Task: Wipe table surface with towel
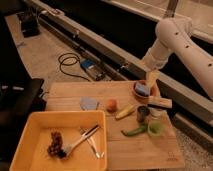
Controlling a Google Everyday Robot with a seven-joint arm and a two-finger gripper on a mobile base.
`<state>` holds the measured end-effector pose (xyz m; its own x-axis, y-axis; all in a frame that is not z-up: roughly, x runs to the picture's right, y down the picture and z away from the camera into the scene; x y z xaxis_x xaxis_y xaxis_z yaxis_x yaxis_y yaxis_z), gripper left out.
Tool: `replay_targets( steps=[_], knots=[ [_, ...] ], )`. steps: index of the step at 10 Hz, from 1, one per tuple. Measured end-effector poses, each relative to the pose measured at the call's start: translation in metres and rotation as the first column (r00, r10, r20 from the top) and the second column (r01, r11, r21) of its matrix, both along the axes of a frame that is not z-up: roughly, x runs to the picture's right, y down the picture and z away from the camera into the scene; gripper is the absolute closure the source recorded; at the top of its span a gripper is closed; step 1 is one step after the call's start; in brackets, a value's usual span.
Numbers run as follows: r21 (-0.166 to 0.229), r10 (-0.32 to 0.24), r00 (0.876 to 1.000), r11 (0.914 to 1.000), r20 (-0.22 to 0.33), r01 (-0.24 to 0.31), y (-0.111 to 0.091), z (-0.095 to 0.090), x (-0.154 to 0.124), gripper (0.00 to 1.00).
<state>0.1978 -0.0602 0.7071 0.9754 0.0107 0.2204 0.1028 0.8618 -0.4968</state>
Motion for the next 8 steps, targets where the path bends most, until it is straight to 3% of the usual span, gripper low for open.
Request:
replay_targets(
  steps=[1,4,8],
  knots=[
    [-0.002,-0.005,1.0,1.0,0.014,0.005,0.003,0.004,-0.011,0.2],
    [-0.02,-0.026,0.996,0.9994,0.081,0.028,0.016,0.023,-0.077,0.2],
    [-0.065,-0.046,0.979,0.9961,0.196,0.06,0.033,0.051,-0.175,0.2]
  ],
)
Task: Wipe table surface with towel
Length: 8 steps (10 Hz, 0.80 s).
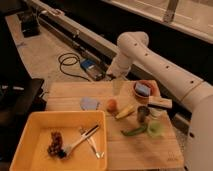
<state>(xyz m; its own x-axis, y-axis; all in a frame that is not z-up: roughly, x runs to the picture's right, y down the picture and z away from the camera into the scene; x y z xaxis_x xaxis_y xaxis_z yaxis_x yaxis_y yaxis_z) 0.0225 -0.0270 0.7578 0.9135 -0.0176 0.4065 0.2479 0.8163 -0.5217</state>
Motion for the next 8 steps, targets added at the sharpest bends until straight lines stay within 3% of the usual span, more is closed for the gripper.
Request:
replay_targets(
  steps=[3,8],
  knots=[
    [-0.011,0.001,0.999,0.9999,0.049,0.0,0.003,0.006,-0.06,0.2],
    [-0.012,0.004,0.999,0.9999,0.048,-0.004,0.003,0.006,-0.06,0.2]
  ],
)
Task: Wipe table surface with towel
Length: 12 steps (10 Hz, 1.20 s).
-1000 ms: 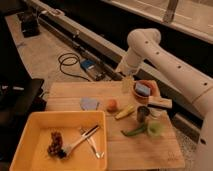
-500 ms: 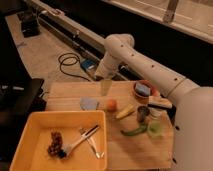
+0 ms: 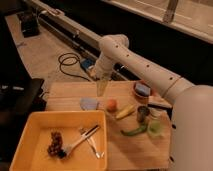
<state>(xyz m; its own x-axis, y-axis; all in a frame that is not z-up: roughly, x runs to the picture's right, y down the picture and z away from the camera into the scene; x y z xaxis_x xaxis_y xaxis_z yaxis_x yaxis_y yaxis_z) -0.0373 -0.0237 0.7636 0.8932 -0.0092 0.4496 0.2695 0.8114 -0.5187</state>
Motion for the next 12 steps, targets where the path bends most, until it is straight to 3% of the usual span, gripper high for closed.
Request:
replay_targets(
  steps=[2,3,5,7,9,12],
  knots=[
    [0.01,-0.008,1.0,0.9999,-0.005,0.008,0.0,0.0,-0.001,0.2],
    [0.038,-0.03,1.0,0.9988,-0.006,0.03,-0.002,0.0,-0.004,0.2],
    [0.083,-0.076,0.997,0.9938,0.023,0.074,-0.004,0.003,-0.029,0.2],
    [0.101,-0.114,0.992,0.9891,0.057,0.108,0.001,0.014,-0.067,0.2],
    [0.081,-0.143,0.986,0.9873,0.082,0.137,0.018,0.034,-0.095,0.2],
    [0.02,-0.173,0.979,0.985,0.11,0.171,0.057,0.064,-0.117,0.2]
  ],
)
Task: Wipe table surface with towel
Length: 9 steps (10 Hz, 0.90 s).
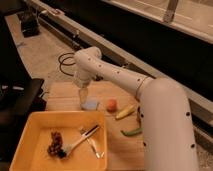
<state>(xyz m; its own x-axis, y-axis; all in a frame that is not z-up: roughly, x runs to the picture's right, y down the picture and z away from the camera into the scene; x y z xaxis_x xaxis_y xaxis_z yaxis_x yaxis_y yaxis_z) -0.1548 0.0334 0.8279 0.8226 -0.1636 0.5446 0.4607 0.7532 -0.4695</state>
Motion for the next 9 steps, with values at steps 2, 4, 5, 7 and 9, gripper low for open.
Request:
replay_targets(
  steps=[2,4,5,7,9],
  knots=[
    [-0.048,0.03,0.999,0.9983,-0.022,-0.031,0.018,0.017,0.004,0.2],
    [-0.067,0.055,0.998,0.9962,-0.023,-0.056,0.022,0.017,0.005,0.2],
    [-0.067,0.057,0.998,0.996,-0.025,-0.058,0.021,0.017,0.007,0.2],
    [-0.068,0.054,0.998,0.9962,-0.022,-0.055,0.022,0.017,0.005,0.2],
    [-0.069,0.054,0.998,0.996,-0.027,-0.056,0.022,0.018,0.006,0.2]
  ],
)
